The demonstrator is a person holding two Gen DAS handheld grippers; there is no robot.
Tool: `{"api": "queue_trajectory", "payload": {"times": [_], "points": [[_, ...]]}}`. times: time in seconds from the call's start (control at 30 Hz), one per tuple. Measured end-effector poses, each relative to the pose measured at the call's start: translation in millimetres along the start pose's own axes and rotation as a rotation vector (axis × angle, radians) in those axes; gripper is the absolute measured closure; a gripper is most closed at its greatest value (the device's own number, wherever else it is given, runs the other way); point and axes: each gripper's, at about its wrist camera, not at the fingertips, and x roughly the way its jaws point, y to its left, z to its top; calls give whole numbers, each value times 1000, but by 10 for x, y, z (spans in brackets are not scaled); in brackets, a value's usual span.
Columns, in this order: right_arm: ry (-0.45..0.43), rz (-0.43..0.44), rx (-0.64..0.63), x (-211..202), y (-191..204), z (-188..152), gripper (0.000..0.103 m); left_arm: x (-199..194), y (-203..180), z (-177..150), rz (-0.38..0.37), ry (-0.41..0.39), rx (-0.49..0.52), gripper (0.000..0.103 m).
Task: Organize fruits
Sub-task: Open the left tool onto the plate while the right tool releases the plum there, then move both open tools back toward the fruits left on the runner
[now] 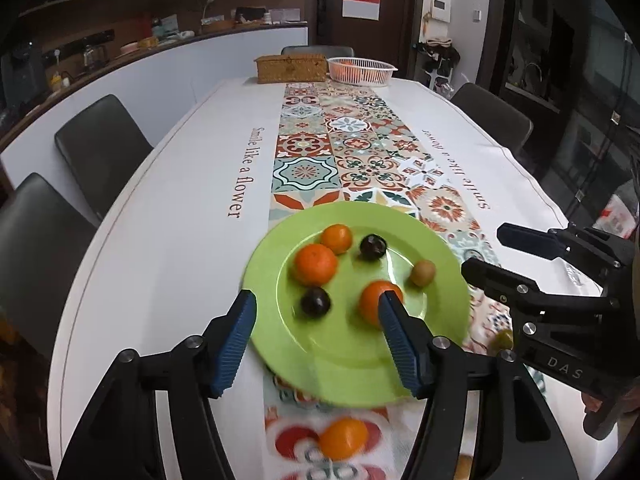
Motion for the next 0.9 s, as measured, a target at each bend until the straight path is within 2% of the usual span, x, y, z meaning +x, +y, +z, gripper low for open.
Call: {"api": "queue_trajectory", "payload": {"times": [0.13, 0.27, 0.47, 0.67, 0.9], "points": [[-27, 14, -14, -285, 11, -94, 53, -295, -121, -94, -4, -28, -3, 37], [-59, 21, -27, -569, 30, -213, 53, -511, -252, -193, -27, -23, 0, 37], [-89, 28, -26, -897, 42, -449, 53, -803, -471, -375, -10, -54, 22, 36], [-98, 29, -26, -1076, 27, -684, 53, -918, -635, -548, 3, -69, 26, 35], [-91, 42, -36, -1121, -22, -894, 53, -925, -756, -802, 21, -51, 8, 35]]}}
